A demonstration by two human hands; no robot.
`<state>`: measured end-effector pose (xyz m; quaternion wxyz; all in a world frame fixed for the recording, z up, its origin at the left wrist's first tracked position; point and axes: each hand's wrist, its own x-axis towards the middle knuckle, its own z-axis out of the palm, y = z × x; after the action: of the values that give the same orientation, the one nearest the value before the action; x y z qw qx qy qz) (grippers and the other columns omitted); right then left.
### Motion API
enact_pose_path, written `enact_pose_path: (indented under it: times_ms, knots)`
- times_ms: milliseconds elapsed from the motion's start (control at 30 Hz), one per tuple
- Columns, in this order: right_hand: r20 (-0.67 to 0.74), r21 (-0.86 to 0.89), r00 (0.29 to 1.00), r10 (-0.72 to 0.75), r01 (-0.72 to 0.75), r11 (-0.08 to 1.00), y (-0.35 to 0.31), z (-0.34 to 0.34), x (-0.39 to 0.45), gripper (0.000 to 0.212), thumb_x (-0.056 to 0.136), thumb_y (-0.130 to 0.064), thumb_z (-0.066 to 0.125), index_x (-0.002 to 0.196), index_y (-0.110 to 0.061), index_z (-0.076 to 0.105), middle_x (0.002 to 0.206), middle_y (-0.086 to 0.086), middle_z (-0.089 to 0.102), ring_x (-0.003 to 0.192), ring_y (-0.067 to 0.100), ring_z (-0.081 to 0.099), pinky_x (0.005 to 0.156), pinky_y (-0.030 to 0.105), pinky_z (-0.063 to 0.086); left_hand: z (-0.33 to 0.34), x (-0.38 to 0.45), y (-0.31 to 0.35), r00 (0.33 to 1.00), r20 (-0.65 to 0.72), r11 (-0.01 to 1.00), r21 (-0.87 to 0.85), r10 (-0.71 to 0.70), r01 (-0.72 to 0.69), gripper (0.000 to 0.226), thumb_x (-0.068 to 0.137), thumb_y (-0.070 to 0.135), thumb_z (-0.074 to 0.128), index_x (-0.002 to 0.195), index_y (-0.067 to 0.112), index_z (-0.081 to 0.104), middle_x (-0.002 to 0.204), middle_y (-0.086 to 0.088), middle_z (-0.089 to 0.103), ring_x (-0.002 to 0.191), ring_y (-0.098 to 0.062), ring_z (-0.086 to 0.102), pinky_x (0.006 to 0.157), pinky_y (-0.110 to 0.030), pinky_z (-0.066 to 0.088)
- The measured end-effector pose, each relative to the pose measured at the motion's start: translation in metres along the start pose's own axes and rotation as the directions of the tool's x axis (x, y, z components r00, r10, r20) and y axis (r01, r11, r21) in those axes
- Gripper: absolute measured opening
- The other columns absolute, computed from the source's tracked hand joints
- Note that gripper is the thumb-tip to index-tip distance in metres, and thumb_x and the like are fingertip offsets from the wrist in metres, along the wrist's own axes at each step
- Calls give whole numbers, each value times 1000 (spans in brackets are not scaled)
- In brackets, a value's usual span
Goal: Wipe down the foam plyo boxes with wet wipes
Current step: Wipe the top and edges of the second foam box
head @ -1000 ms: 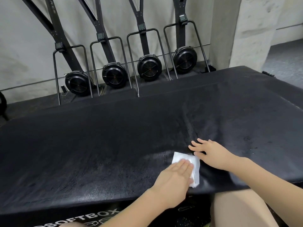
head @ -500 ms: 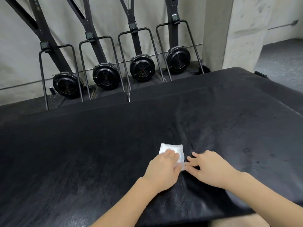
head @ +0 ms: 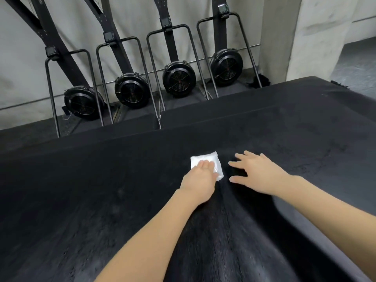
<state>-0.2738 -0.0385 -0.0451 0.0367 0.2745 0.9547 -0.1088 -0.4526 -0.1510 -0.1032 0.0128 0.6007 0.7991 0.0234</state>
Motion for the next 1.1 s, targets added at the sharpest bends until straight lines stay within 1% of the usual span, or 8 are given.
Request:
enact_pose_path:
  times_ms: [67,133,400,600,767,900,967,1100]
  knots:
    - [79,9,996,33,-33,999,4,2,15,66,96,-63,47,154,-36,30,166,-6,14,154,24,7,121,58,14,-5,27,-9,998,45,999,19,-40,40,36,103,19,36,137,10,44,139,-5,40,135,-26,36,96,-46,49]
    - [124,-37,992,37,-33,999,6,4,22,67,97,-63,43,156,-36,26,166,-6,14,154,25,7,120,58,14,-7,51,-21,996,67,998,40,-60,57,37,103,18,32,136,9,45,139,-6,39,132,-27,36,98,-45,47]
    - [151,-84,988,30,-18,996,5,-2,36,67,88,-69,53,145,-33,49,144,-2,50,136,26,41,106,45,41,-13,124,-58,990,101,992,92,-95,85,41,104,18,29,142,8,42,147,-9,35,136,-28,32,104,-44,41]
    - [147,-78,987,59,-48,996,2,-4,41,68,86,-67,58,145,-36,48,144,-4,50,134,23,41,107,43,39,-38,161,-63,981,109,986,71,-160,153,43,108,18,26,145,0,40,146,-16,41,133,-31,39,106,-38,33]
    - [166,-80,982,86,-74,994,0,-4,41,68,87,-67,56,148,-38,44,147,-5,45,135,23,39,110,45,35,-42,182,-75,983,127,991,47,-130,125,44,108,14,23,141,-1,48,147,-15,41,130,-32,40,109,-39,31]
    - [172,-63,981,89,-79,995,-3,-10,39,69,86,-67,58,147,-39,44,147,-6,46,130,23,42,109,43,36,-50,171,-63,981,110,985,-50,-159,165,43,108,12,24,139,-2,50,145,-18,43,130,-32,40,106,-35,29]
    - [179,-51,980,90,-82,995,-5,-10,40,69,86,-67,59,147,-38,45,147,-6,45,132,24,42,109,44,36,-49,153,-58,988,118,993,-40,-103,109,40,108,13,26,137,-2,50,143,-17,45,130,-34,43,106,-39,34]
    - [193,-85,977,94,-79,993,-3,-7,39,68,88,-67,55,147,-35,45,146,-2,45,134,27,39,111,48,31,-35,115,-48,997,74,996,-94,-3,10,28,106,21,32,123,7,50,124,-8,51,98,-26,50,83,-39,43]
